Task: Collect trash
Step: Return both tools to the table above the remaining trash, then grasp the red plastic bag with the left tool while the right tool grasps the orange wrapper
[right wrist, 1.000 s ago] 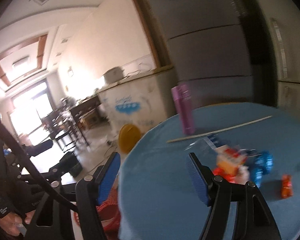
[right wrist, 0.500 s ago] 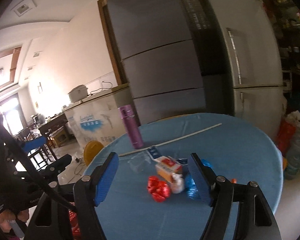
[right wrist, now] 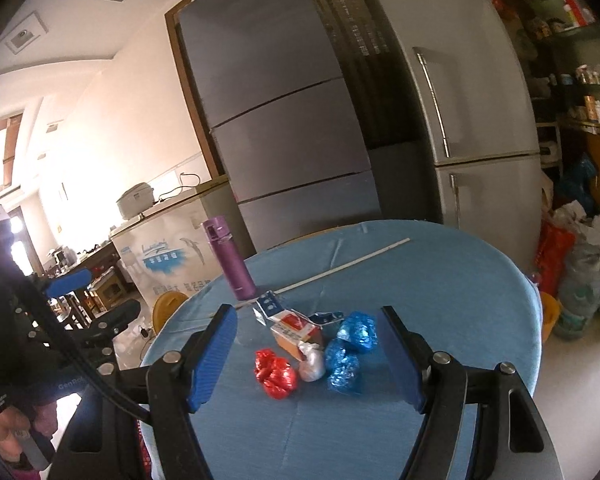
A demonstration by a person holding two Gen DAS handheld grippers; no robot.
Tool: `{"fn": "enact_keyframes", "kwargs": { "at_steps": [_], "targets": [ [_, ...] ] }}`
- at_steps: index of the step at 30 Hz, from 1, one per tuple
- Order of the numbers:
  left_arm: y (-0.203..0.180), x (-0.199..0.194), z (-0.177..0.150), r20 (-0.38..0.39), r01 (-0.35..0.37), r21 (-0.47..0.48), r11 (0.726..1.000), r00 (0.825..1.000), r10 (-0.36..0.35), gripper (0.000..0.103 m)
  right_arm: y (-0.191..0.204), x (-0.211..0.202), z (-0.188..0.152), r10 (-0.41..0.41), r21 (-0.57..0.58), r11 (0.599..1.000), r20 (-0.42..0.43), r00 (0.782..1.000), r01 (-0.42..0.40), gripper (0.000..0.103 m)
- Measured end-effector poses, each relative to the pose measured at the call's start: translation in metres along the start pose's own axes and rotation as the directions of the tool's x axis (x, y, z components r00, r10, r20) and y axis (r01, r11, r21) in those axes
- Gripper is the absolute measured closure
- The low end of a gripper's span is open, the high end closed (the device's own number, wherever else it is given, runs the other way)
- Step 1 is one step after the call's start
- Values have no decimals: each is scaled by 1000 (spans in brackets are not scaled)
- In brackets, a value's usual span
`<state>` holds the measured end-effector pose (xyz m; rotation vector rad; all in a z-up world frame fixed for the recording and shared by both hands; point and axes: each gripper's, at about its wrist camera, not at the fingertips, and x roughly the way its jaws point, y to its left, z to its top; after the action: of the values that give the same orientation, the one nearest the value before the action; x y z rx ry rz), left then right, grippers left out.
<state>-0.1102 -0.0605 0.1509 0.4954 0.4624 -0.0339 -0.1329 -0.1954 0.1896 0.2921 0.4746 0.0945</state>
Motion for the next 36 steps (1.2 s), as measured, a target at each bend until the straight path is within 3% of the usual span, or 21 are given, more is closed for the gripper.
{"fn": "enact_keyframes", "kwargs": {
  "at_steps": [17, 24, 28, 33, 36],
  "targets": [
    [-21, 17, 10, -11, 34, 27, 999, 999, -33, 23, -27, 10, -4, -30, 52, 998, -17, 999, 31, 28],
    [-27, 41, 7, -55, 79, 19, 997, 995, -78, 23, -45, 25, -13, -56, 80, 995, -62, 997, 61, 28],
    [-20, 76, -11, -167, 147, -40, 988, 974, -152, 23, -72, 40, -25, -94, 128, 986, -125, 988, 111, 28],
    [-4, 129, -53, -339, 148, -112, 983, 924, -178, 23, -114, 60, -50, -170, 188, 958, -234, 957, 216, 28],
    [6, 153, -73, -411, 139, -149, 979, 892, -190, 23, -132, 74, -61, -167, 232, 944, -280, 945, 235, 28]
  ]
}}
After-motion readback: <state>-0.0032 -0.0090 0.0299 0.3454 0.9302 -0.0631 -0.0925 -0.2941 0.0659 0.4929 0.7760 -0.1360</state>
